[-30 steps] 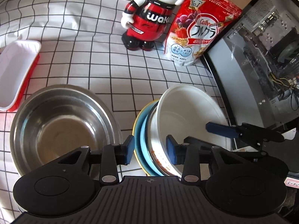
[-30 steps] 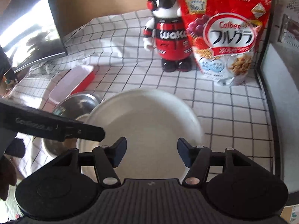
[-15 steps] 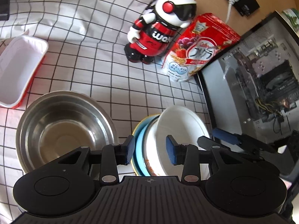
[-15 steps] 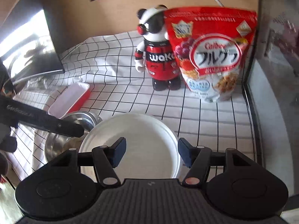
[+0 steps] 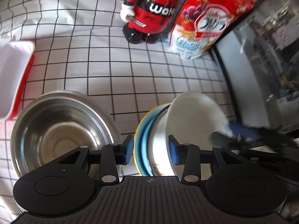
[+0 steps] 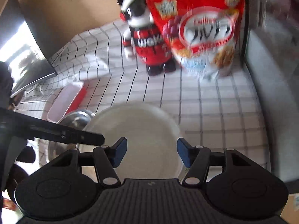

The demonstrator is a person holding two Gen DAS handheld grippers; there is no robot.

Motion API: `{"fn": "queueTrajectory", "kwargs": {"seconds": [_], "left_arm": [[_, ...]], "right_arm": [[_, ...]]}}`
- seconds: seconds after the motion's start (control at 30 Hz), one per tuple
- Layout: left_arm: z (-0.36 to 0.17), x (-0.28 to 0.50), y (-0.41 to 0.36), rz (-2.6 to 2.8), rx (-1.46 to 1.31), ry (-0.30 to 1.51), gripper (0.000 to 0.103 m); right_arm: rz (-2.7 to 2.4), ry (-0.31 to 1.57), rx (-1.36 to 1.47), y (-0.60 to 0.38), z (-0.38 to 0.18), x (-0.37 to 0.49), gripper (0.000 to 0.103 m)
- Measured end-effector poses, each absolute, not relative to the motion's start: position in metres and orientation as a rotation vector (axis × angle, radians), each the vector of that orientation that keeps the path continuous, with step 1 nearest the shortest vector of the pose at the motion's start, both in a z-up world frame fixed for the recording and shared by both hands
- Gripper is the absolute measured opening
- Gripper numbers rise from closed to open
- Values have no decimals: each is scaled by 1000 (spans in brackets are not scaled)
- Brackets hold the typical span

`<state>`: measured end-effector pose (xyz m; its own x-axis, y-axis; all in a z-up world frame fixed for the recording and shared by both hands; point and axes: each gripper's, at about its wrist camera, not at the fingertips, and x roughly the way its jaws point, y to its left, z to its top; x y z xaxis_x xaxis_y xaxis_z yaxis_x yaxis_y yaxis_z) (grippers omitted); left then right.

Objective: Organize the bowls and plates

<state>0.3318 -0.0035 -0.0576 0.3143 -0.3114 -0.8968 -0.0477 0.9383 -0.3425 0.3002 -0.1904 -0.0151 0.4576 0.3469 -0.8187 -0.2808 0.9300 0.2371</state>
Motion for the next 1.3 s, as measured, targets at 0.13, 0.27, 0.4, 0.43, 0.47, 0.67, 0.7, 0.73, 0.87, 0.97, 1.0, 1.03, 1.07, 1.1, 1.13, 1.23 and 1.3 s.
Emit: {"fn": "queueTrajectory", "kwargs": {"seconds": [0.13, 0.27, 0.4, 0.43, 0.47, 0.67, 0.7, 0.73, 0.87, 0.97, 1.0, 1.03, 1.07, 1.1, 1.13, 1.23, 1.3], "left_arm": [[-72, 340, -9, -160, -283, 1288, 42], [-82, 345, -11, -182, -296, 1318, 42], [-83, 348, -19, -205, -266, 1334, 45], [-84, 349, -20, -207, -256, 1339, 45], [-85, 350, -22, -207, -250, 1345, 45], [-87, 354, -20, -199, -280, 1365, 45], [-87, 355, -20, -199, -285, 1369, 45], [-88, 355, -20, -201, -283, 1372, 45], [-86, 355, -28, -207, -246, 1380, 47], [-86, 354, -33, -230, -248, 1388, 47], [-87, 354, -34, -240, -258, 1390, 47], [-87, 354, -35, -247, -263, 1390, 47], [-87, 354, -36, -252, -264, 1388, 47], [-87, 354, -37, -252, -264, 1384, 47], [-87, 354, -37, -250, -268, 1378, 47], [-87, 352, -35, -227, -294, 1362, 43], [-86, 349, -36, -219, -286, 1349, 41]], "right_arm": [[369, 1001, 8, -192, -9, 297, 62], [337, 1164, 148, -208, -40, 306, 62], [332, 1295, 318, -220, -67, 307, 62], [332, 1315, 343, -220, -73, 305, 62], [334, 1331, 361, -220, -77, 302, 62], [371, 1422, 534, -225, -104, 300, 62], [366, 1425, 540, -224, -104, 301, 61], [364, 1428, 533, -224, -104, 302, 60], [362, 1413, 501, -225, -100, 300, 56], [344, 1396, 474, -231, -96, 299, 56], [339, 1393, 462, -233, -95, 299, 56], [336, 1392, 457, -235, -95, 299, 56], [336, 1393, 456, -237, -95, 299, 56], [338, 1393, 457, -238, -95, 299, 56], [341, 1394, 455, -238, -95, 298, 56], [336, 1386, 433, -235, -93, 296, 56], [329, 1378, 415, -232, -92, 295, 56]]}}
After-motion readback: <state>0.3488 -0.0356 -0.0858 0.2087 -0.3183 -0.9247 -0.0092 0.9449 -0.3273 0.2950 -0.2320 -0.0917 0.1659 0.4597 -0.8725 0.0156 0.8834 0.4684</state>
